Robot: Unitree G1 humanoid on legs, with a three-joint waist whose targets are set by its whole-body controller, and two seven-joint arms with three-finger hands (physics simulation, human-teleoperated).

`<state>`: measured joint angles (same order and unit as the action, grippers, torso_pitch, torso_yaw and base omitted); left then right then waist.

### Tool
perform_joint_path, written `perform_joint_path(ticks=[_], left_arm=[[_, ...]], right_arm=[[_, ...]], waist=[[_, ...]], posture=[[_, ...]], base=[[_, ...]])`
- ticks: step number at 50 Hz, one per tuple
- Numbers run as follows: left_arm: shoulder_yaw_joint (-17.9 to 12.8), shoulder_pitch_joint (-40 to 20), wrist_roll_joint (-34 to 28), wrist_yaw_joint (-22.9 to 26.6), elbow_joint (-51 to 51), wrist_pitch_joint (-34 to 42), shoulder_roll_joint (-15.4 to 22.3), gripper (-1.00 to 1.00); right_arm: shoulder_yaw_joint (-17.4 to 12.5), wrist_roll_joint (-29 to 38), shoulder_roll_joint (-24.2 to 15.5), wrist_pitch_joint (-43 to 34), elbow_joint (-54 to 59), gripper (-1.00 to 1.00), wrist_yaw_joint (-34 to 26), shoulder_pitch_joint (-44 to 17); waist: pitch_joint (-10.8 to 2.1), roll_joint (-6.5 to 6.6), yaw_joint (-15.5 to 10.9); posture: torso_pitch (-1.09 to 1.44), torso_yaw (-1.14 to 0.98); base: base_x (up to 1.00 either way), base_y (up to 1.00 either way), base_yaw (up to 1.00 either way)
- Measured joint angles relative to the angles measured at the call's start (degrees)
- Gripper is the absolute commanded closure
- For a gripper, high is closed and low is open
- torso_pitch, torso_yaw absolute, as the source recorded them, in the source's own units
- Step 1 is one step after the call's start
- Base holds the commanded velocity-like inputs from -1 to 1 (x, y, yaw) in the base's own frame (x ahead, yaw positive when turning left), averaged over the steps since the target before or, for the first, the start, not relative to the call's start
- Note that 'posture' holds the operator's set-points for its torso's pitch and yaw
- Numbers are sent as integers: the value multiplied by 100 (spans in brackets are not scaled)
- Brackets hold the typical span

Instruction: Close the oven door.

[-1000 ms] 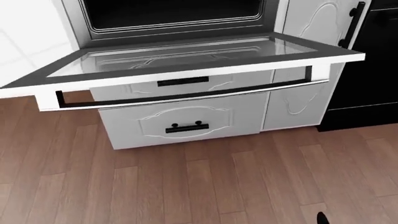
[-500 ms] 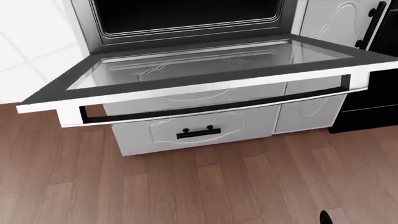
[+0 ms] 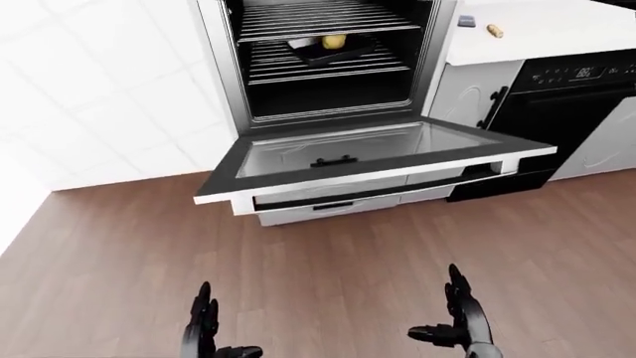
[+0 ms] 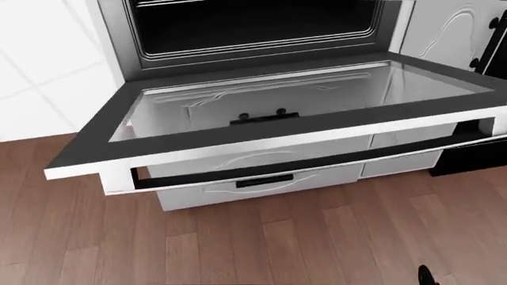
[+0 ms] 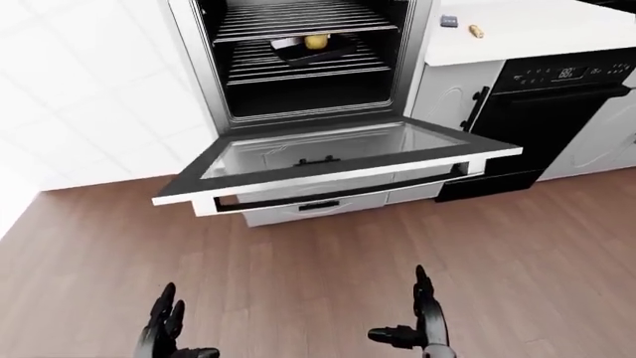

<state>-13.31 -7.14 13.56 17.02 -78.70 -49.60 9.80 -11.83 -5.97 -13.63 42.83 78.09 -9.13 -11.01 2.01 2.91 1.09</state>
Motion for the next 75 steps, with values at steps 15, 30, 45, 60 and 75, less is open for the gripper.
perform_joint_path(ticks=[15,30,45,60,75], left_arm=[[-20,55,96,5,-23,64,23,-100],[-58,-24,105,76,-22,83,59,-100],[-46,-30,125,61,-34,141,-6,-100],[-131,-11,179,34,-50,148,132,-100],[-26,-15,79,66,-61,154,-46,-100]], right_arm=[[29,21,64,5,3,-100,-22,-3],[-20,-48,63,-25,12,-100,-23,-12],[-23,-103,10,-61,-4,-100,-64,-20],[75,-54,173,-104,42,-100,-122,-15],[-28,-121,19,-87,24,-100,-58,5]], waist=[[16,-707,-129],[-41,91,-59],[34,-634,-37],[-20,67,-171],[23,-635,-29]], posture=[[0,0],[0,0],[0,0],[0,0],[0,0]], base=[[10,30,0],[10,32,0],[9,38,0],[8,38,0],[8,38,0]])
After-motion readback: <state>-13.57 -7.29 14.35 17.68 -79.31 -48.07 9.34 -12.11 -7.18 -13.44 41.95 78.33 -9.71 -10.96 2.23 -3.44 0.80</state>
